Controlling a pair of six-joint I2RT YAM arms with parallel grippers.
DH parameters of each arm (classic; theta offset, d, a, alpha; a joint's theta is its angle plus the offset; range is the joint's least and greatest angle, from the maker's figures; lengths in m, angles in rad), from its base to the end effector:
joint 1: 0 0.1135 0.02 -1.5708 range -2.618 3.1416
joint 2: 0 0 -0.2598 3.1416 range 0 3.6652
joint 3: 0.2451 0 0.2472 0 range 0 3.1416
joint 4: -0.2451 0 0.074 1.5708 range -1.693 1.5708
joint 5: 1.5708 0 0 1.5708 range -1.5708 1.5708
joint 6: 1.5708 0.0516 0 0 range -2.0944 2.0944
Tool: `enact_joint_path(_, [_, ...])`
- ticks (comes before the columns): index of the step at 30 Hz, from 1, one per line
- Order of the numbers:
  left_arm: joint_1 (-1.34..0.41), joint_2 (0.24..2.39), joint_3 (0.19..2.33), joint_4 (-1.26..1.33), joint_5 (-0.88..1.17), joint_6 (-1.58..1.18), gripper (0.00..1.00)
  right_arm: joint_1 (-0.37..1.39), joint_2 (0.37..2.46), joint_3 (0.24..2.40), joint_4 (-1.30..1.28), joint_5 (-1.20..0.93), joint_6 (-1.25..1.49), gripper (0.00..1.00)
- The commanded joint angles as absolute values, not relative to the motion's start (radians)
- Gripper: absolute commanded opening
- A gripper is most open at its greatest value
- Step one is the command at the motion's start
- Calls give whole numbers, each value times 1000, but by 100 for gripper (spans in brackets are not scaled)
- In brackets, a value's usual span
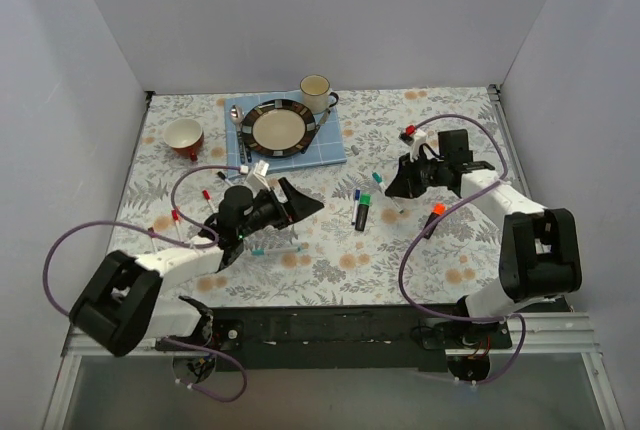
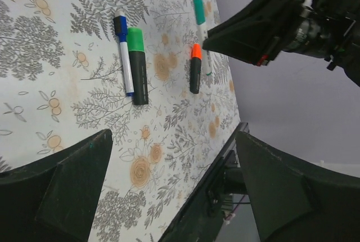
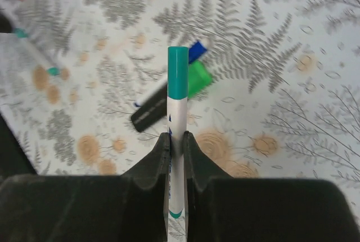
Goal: Open the pen caps
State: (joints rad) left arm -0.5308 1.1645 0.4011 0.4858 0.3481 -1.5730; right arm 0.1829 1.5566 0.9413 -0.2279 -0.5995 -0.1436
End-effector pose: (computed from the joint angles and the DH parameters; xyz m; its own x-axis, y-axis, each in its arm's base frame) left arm 0.2066 -0.1417 0.1961 -0.7583 -0.6449 0.0956 -0.2380 0.1373 -0.9615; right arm 0.3136 0.0876 0.1968 -0.6525 -0.2408 -0.7185 -0.6189 0.7165 0.3218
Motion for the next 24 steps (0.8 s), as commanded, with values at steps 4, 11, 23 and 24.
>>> enact_joint_path(4, [-620, 1486, 561, 890, 365, -1723, 87, 169, 1506, 899, -215, -1159, -236, 1])
enact_joint_path(11, [-661, 1640, 655, 954, 379, -1724, 80, 173, 1517, 888, -202, -1261, -216, 1])
enact_joint_path(23, [-726, 1700, 716, 959, 339, -1695, 64, 212, 1551, 882, -166, -1256, -179, 1])
enact_joint_path(24, [-730, 1703, 718, 972, 337, -1690, 60, 212, 1552, 881, -164, -1258, -175, 1])
